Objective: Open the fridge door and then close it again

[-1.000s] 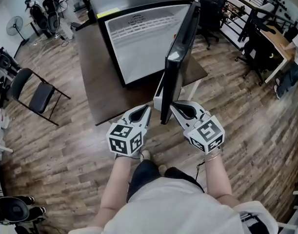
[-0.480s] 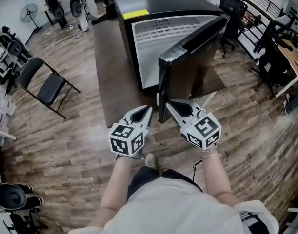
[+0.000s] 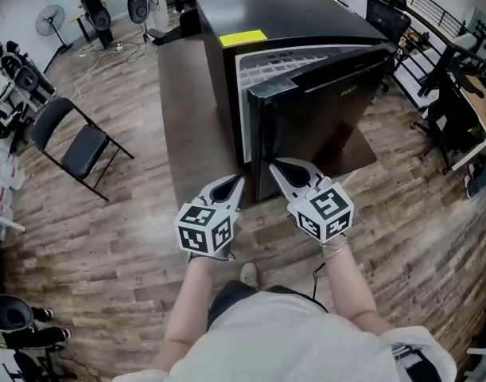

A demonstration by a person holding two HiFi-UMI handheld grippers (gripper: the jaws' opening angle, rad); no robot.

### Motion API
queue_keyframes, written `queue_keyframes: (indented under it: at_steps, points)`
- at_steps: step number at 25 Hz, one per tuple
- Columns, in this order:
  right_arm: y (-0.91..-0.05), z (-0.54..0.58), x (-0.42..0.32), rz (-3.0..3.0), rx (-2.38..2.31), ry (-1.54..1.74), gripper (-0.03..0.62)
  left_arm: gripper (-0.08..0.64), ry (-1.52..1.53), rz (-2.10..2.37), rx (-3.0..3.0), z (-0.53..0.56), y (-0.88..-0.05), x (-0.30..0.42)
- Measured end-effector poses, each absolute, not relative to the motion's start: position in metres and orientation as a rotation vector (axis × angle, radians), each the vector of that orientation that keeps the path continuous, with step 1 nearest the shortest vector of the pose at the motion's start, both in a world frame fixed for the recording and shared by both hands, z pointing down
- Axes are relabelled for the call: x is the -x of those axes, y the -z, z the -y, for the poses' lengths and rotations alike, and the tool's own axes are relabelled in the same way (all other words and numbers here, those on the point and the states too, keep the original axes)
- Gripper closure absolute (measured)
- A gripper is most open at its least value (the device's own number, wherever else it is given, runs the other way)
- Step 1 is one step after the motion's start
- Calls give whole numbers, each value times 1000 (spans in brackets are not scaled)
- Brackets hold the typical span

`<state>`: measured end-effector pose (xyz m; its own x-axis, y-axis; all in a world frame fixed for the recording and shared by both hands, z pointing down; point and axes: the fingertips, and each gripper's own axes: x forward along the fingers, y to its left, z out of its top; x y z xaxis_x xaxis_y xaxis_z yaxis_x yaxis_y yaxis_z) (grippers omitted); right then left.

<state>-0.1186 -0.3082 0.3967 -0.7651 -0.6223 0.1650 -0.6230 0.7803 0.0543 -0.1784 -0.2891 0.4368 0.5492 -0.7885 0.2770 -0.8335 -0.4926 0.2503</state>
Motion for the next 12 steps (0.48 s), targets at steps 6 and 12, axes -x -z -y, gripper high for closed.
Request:
queue_keyframes:
  at_steps: [6,12]
  points:
    - [-396,342,140,2781,-1005,26,592,545,-161,1331,-2445,320,-435,198]
    - [-395,377,159,2772,-1074,23,592,545,-157,1320,-2454,348,-437,222]
